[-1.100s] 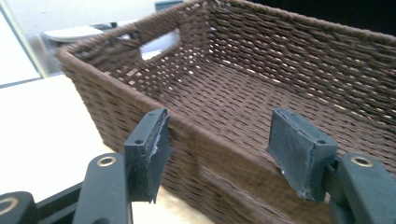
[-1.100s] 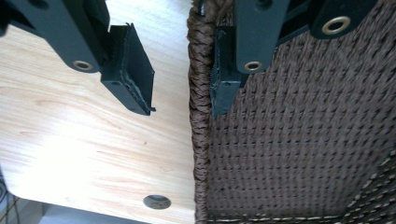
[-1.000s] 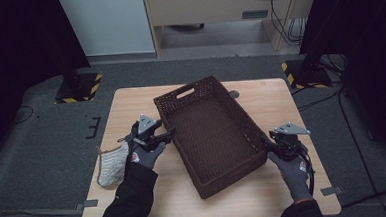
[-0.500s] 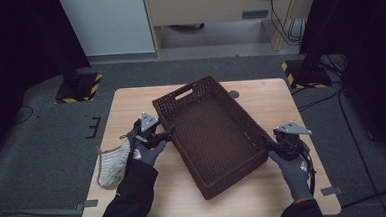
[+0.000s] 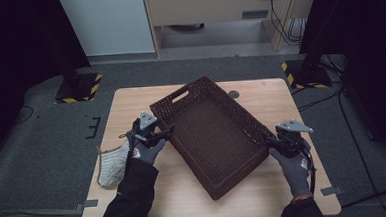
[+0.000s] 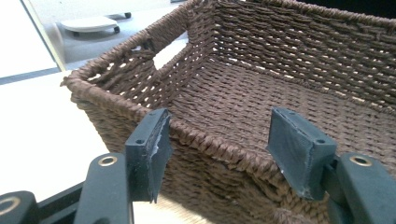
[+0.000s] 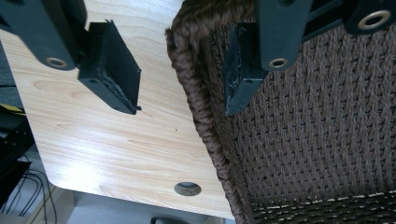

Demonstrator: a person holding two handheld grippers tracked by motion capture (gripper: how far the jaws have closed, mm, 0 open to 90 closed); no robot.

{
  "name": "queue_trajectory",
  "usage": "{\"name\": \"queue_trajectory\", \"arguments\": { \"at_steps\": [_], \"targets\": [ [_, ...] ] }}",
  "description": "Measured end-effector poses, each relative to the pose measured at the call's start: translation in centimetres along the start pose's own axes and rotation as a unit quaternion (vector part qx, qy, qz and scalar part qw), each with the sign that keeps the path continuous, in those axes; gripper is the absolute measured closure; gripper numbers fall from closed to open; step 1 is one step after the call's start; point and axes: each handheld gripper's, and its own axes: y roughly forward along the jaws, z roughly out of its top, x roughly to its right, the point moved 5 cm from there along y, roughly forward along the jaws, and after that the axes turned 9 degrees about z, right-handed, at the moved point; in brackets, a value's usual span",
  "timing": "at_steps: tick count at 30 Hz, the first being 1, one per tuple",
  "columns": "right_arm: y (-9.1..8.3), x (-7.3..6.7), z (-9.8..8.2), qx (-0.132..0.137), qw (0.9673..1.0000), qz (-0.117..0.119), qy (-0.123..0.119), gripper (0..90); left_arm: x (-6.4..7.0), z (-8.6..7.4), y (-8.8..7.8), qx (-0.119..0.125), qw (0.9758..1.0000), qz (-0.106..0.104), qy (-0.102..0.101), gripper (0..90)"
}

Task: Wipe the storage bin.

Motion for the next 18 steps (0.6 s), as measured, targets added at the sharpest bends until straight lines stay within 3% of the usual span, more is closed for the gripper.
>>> {"name": "queue_trajectory", "arguments": {
  "at_steps": [6, 8, 14, 18],
  "targets": [
    [0.5, 0.6, 0.1, -0.002, 0.9999, -0.009, 0.009, 46.9, 0.2, -0.1, -1.0, -0.007, 0.9999, -0.011, 0.006, 37.3],
    [0.7, 0.9, 0.2, -0.004, 0.9999, -0.012, 0.006, 46.8, 0.0, 0.0, -1.1, -0.004, 0.9998, -0.016, -0.009, 36.3],
    [1.3, 1.4, 0.3, 0.003, 0.9995, -0.031, 0.0, 46.8, -1.6, 0.4, -0.9, 0.011, 0.9996, -0.006, -0.025, 35.2],
    [1.4, 1.5, 0.4, 0.002, 0.9996, -0.029, -0.001, 46.4, -3.8, 1.3, 0.2, 0.021, 0.9991, 0.02, -0.031, 34.2]
  ]
}}
